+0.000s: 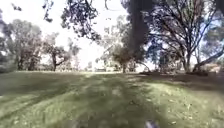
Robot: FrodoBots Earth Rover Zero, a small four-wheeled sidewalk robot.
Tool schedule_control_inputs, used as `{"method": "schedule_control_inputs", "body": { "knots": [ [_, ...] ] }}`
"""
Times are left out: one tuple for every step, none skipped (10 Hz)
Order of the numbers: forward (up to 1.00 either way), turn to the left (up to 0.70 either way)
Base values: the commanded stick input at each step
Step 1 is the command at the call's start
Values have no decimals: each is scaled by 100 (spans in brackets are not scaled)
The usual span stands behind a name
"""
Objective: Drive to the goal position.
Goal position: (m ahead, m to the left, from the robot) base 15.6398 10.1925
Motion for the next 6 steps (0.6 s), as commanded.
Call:
{"method": "schedule_control_inputs", "body": {
  "knots": [
    [70,0],
    [70,0],
    [70,0],
    [70,0],
    [70,0],
    [70,0]
  ]
}}
